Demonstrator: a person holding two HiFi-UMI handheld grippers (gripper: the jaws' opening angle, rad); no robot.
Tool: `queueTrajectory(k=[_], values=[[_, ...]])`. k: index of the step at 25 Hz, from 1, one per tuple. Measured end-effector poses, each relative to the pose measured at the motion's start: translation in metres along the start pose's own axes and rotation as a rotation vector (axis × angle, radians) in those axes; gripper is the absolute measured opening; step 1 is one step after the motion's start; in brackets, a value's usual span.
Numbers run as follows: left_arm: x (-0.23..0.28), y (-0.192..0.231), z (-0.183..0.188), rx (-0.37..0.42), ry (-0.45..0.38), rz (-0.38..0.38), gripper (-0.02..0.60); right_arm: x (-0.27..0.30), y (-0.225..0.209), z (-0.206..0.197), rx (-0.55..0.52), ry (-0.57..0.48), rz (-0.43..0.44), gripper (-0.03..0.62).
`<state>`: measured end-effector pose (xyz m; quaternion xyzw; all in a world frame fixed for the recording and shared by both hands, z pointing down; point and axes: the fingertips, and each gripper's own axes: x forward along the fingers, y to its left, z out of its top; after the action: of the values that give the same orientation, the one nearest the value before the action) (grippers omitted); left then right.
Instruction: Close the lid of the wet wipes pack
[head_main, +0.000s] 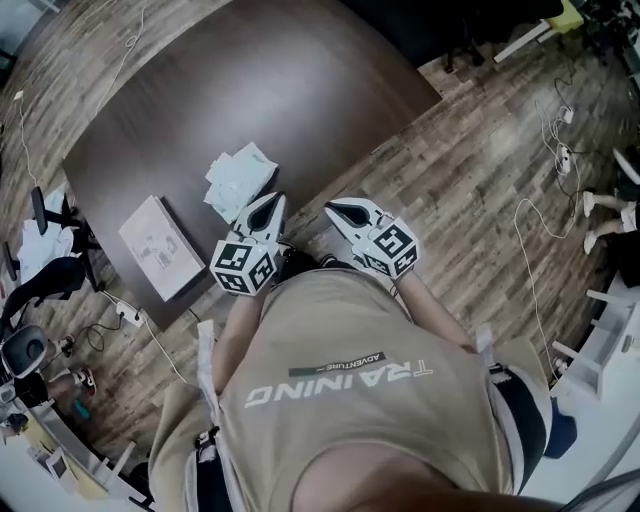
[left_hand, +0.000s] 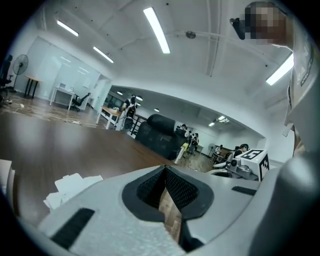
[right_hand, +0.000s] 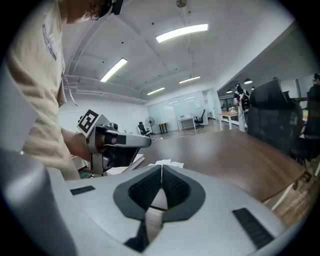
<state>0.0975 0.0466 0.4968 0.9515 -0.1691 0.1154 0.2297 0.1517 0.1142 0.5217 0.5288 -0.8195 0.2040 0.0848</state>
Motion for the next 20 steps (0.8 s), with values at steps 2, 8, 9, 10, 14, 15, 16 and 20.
queueTrajectory(k=[2,8,9,10,14,15,16,20], values=[[-0.006,0.02,0.006,0.011,-0.009,0.02,0.005,0.024,-0.003,0.012,-0.015,0.004,0.008,0.014],[-0.044,0.089,-0.001,-0.023,-0.017,0.15,0.005,0.104,0.005,0.033,-0.031,0.048,0.084,0.015],[-0.051,0.097,-0.002,-0.043,-0.026,0.175,0.005,0.115,0.007,0.035,-0.033,0.061,0.102,0.015],[-0.057,0.103,-0.002,-0.061,-0.039,0.199,0.005,0.124,0.009,0.036,-0.038,0.074,0.121,0.015],[-0.067,0.13,0.0,-0.093,-0.082,0.303,0.005,0.161,0.01,0.047,-0.095,0.11,0.224,0.015],[-0.069,0.139,0.002,-0.101,-0.09,0.33,0.005,0.172,0.009,0.051,-0.113,0.115,0.247,0.015],[-0.071,0.147,0.003,-0.11,-0.098,0.356,0.005,0.182,0.009,0.055,-0.128,0.121,0.27,0.015],[-0.077,0.172,0.012,-0.146,-0.116,0.454,0.005,0.216,0.006,0.065,-0.153,0.145,0.351,0.015]])
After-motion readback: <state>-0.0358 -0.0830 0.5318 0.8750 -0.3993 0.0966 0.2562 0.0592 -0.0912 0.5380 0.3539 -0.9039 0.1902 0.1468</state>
